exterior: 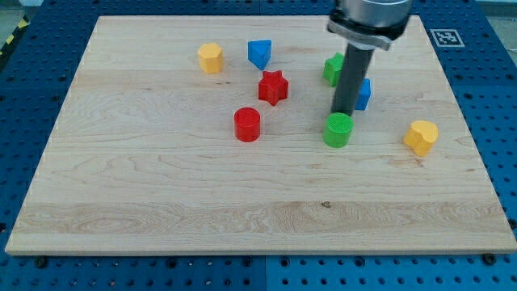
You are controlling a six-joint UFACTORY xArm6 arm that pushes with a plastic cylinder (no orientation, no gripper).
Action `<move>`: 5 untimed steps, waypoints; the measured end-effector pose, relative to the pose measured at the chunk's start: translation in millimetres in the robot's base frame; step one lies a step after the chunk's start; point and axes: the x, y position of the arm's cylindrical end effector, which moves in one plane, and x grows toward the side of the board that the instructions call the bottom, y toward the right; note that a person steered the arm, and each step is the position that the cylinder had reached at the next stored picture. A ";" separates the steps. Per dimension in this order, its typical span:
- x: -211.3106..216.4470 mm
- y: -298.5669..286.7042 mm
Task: Slide green star along with blue cube slightly down and left
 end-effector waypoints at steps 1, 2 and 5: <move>3.7 -19.4; 14.0 -16.6; 6.2 23.4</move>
